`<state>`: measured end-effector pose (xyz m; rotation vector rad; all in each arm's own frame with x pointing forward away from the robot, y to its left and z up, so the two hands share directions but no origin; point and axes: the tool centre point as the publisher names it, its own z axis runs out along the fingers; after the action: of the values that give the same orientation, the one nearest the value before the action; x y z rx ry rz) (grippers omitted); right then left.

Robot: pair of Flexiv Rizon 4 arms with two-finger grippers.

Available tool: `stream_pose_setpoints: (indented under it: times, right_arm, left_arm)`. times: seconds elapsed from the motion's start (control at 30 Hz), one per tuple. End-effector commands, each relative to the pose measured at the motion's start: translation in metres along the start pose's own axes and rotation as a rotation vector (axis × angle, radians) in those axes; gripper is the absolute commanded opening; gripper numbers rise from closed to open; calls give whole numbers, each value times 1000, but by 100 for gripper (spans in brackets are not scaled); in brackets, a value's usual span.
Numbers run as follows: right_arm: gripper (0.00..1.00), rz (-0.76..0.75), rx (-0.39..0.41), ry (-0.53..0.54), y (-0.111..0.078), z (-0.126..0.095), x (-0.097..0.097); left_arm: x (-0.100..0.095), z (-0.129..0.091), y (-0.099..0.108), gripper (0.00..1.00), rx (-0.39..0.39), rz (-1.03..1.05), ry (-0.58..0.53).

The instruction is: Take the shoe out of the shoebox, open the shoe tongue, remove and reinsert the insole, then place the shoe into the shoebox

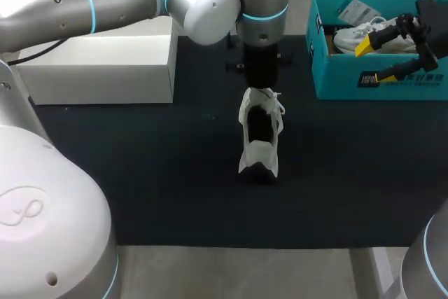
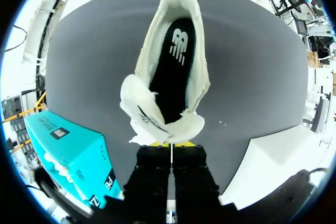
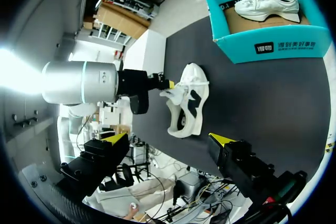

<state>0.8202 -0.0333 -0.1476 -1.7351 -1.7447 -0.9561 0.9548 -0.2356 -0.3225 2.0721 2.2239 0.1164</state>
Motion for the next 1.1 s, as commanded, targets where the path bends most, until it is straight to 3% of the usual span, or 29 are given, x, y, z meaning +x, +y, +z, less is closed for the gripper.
stream_pose_setpoints:
  times: [0.03,0.3,0.5,0.83,1.1]
  right_arm:
    - [100,1,0,-2,0,1,0]
    - [100,1,0,-2,0,1,0]
    - [100,1,0,-2,0,1,0]
    - [100,1,0,-2,0,1,0]
    - [100,1,0,-2,0,1,0]
  left_arm:
    - [1,-6,-10,0,26,-7,-20]
    - [7,4,-31,0,72,13,17]
    - [9,-8,-44,0,120,26,19]
    - [-3,4,-46,0,97,6,-36]
    - [4,13,-64,0,147,-35,65]
